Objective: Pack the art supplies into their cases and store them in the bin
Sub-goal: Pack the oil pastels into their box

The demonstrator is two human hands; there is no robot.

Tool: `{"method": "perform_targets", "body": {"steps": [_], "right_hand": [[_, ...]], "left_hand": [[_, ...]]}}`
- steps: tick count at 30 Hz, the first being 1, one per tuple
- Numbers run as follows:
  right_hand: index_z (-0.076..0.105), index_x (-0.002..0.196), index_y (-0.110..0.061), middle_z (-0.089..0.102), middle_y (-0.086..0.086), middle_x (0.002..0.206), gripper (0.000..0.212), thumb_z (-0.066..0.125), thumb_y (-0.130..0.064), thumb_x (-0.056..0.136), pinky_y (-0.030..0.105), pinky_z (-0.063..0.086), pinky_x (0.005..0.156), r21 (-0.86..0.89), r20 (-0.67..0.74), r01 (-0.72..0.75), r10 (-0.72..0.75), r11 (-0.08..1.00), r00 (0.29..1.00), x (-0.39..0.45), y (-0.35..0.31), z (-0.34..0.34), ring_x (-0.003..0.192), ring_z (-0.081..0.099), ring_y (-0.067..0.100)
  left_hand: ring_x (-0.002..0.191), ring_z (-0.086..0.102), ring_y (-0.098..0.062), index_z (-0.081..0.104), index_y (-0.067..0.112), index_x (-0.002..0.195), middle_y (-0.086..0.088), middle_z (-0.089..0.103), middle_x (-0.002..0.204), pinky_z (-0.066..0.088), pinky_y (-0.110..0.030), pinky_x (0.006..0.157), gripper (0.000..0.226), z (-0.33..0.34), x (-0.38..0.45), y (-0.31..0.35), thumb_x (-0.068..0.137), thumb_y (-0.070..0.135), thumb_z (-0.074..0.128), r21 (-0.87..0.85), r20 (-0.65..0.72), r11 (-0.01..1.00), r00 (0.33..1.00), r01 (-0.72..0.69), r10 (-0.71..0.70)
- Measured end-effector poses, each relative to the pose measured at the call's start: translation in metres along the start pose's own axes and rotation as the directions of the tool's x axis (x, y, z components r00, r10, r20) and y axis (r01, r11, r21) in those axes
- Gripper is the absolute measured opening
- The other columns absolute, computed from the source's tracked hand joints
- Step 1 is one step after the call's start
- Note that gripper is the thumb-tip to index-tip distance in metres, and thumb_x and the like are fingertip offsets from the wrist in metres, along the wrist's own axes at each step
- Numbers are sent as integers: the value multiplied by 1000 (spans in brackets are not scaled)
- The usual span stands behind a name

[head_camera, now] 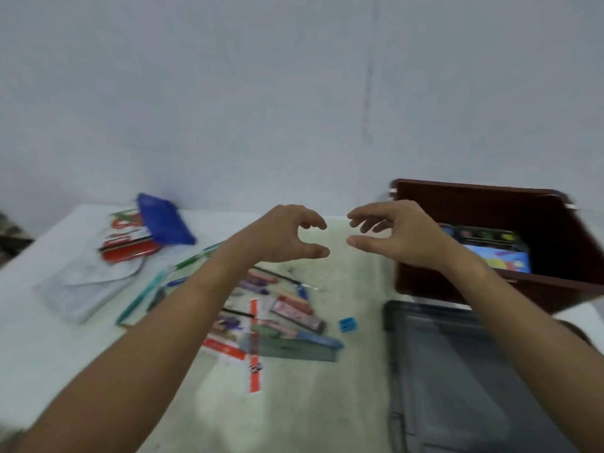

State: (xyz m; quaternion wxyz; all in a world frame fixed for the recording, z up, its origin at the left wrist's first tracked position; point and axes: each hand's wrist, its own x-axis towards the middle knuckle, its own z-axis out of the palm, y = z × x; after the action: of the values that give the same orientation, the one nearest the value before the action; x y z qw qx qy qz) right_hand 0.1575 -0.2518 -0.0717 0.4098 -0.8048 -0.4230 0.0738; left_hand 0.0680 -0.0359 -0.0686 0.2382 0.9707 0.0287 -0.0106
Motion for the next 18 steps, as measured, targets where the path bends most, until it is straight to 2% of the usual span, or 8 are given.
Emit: {"method": "perform_targets", "body": {"steps": [3, 8, 12, 15, 18], "right_hand": [[71, 104, -19, 72, -9, 91, 28, 78, -25, 77, 25, 53, 79, 49, 57, 42, -44, 998, 997, 29, -32, 66, 79, 66, 5], [73, 101, -16, 72, -5, 87, 24, 77, -20, 78, 20, 54, 71, 88, 158, 71, -84, 994, 984, 78, -85, 185, 73, 66, 6], [72, 101, -18, 72, -5, 87, 26, 78, -27, 77, 18, 52, 70, 95, 234, 27, -48, 995, 971, 117, -123, 271, 73, 67, 6], [70, 107, -18, 68, -8, 92, 33, 76, -33, 78, 7, 45, 65, 38, 283, -23, 12, 999, 959, 140, -144, 322, 73, 63, 1], [69, 108, -14, 68, -3, 96, 36, 76, -33, 79, 5, 40, 61, 1, 265, -105, 101, 994, 959, 156, -156, 360, 73, 58, 0]], "left_hand": [[103, 58, -3, 64, 32, 116, 12, 64, 116, 49, -30, 95, 46, -17, -50, -62, 75, 49, 75, -29, -22, 991, 992, 127, -128], [91, 60, 4, 65, 31, 116, 17, 65, 107, 51, -22, 84, 43, -51, -133, -168, 79, 51, 71, -48, -61, 945, 944, 323, -325], [89, 62, -7, 66, 23, 114, 9, 64, 107, 45, -21, 80, 38, -83, -180, -253, 82, 41, 72, -71, -139, 871, 860, 486, -491], [92, 59, -14, 64, 20, 117, 1, 64, 113, 42, -23, 79, 40, -95, -205, -315, 82, 38, 72, -55, -154, 799, 785, 599, -600], [97, 57, -19, 59, 17, 123, -6, 61, 120, 40, -23, 80, 48, -99, -219, -363, 81, 36, 72, -84, -173, 751, 733, 655, -658]]}}
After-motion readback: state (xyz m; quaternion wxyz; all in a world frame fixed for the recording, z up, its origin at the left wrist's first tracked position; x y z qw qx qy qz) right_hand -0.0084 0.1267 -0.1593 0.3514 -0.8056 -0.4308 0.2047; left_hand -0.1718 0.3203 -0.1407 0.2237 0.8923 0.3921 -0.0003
